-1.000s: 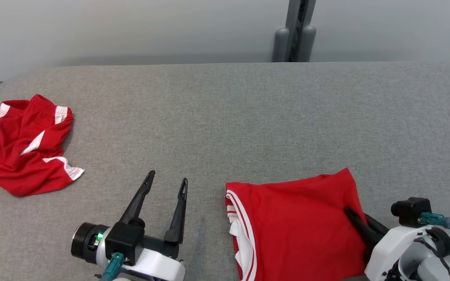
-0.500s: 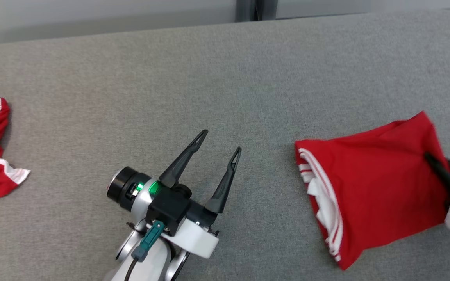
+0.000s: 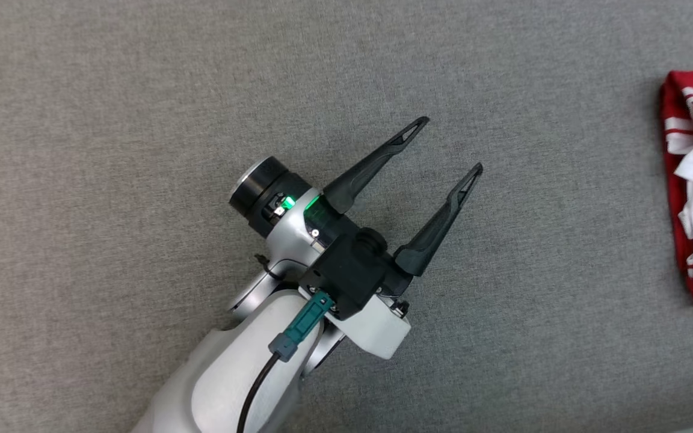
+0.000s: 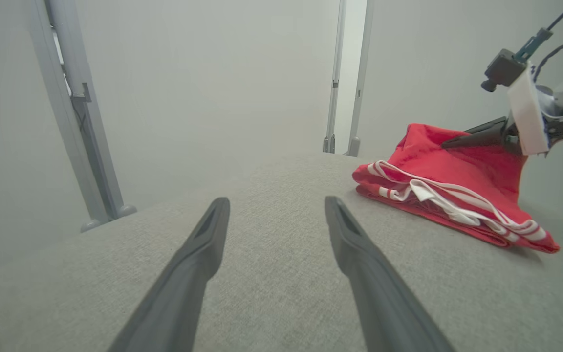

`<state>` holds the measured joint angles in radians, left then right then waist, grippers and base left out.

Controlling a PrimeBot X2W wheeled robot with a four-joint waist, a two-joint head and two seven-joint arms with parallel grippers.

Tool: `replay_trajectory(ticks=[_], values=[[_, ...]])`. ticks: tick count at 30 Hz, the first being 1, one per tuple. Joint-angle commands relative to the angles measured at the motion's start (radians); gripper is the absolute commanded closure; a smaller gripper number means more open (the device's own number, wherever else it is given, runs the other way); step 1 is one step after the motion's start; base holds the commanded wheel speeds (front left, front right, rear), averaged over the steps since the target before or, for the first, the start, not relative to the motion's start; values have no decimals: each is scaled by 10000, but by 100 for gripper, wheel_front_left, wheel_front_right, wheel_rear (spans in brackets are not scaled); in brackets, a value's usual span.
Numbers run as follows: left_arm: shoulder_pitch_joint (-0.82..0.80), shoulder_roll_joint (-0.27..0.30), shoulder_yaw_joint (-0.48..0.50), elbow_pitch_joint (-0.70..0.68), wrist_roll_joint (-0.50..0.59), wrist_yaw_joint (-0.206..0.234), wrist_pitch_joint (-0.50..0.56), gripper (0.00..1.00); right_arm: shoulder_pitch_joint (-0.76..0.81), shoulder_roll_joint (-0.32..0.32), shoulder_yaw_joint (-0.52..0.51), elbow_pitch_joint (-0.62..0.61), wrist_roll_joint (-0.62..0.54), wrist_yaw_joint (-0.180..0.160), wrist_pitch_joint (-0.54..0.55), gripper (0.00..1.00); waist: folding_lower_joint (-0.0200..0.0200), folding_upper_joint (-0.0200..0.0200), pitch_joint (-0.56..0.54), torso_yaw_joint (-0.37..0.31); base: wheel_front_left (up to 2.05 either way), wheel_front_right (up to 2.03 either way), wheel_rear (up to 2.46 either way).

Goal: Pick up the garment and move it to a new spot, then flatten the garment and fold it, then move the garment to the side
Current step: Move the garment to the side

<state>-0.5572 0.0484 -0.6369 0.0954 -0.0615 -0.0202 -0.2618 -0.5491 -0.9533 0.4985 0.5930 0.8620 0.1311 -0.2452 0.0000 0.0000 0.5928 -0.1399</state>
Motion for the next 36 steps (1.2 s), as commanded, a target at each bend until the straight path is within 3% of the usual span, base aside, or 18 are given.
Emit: replay_trajectory(ticks=[1, 20, 21, 22, 30, 36], values=[[-505, 45, -259, -40, -47, 128, -29, 0, -227, -350, -253, 251, -207, -5, -143, 100, 0, 0, 738, -202, 0, 0, 0], [-1065, 45, -943, -11, -413, 564, -27, 0, -1030, -1096, -1115, 1847, -579, -5, -163, 100, 0, 0, 1147, 525, 0, 0, 0], [-1053, 51, -955, -21, -430, 583, -27, 0, -1074, -1129, -1103, 2000, -661, -5, -161, 63, 0, 0, 1150, 574, 0, 0, 0], [-1031, 48, -959, -32, -455, 619, -23, 0, -1171, -1098, -1129, 2130, -679, -5, -168, 0, 0, 0, 1145, 606, 0, 0, 0], [-760, 43, -902, 47, -533, 702, -17, 0, -1577, -810, -1035, 2500, -1000, -4, -207, 0, 0, 0, 738, 651, 0, 0, 0], [-439, 42, -620, 62, -575, 745, -17, 0, -1977, -549, -1009, 2049, -1435, -4, -220, 0, 0, 0, -73, 518, 0, 0, 0]])
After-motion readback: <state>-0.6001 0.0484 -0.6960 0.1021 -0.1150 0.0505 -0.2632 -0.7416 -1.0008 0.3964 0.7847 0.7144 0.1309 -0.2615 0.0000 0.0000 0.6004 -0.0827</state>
